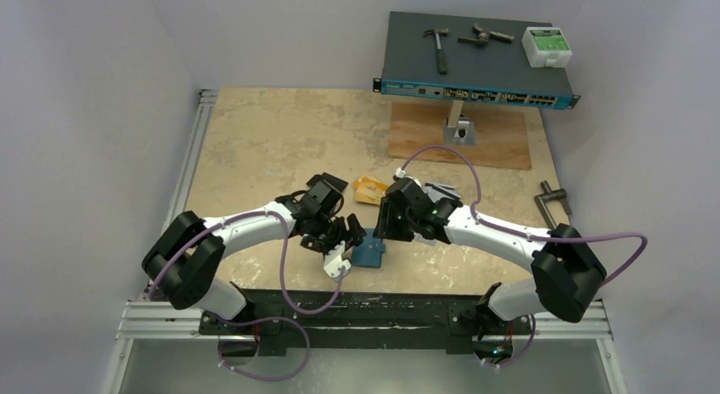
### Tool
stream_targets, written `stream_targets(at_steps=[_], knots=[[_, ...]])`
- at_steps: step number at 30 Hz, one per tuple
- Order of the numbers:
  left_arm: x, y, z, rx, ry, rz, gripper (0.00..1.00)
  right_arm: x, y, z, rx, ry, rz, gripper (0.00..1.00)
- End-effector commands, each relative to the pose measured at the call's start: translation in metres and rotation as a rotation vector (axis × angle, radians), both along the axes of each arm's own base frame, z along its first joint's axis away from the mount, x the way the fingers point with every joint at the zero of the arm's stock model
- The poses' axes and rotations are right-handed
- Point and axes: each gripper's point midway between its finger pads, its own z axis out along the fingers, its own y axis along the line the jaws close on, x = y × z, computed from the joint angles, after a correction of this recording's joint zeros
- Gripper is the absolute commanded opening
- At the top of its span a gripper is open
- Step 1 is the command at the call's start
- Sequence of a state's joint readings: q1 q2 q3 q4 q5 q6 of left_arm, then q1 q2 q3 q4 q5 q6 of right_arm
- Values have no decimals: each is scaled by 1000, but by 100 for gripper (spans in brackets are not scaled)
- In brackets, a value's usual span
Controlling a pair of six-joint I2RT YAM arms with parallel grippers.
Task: Put the credit cards into the card holder
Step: Close the card holder at the center of the board.
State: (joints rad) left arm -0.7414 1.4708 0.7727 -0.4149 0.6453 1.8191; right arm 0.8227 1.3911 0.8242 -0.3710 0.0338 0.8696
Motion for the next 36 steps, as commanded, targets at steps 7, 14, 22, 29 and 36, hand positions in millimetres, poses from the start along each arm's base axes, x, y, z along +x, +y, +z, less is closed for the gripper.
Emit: stream_targets(at_steps=[7, 14, 22, 29, 36], knots=[[-8, 7, -15, 111, -2, -90, 55, 0, 8, 6, 67, -20, 8, 39], [-8, -12, -14, 107, 52, -21, 51, -4, 12, 0, 59, -1, 10, 37], [-6, -20, -17, 135, 89, 104, 31, -3, 7, -2, 24, -5, -4, 33], [-16, -24, -15, 147, 127, 183, 30, -2, 2, -2, -1, -11, -14, 32], [-14, -30, -13, 129, 128, 209, 27, 6, -2, 0, -72, -32, -4, 31]])
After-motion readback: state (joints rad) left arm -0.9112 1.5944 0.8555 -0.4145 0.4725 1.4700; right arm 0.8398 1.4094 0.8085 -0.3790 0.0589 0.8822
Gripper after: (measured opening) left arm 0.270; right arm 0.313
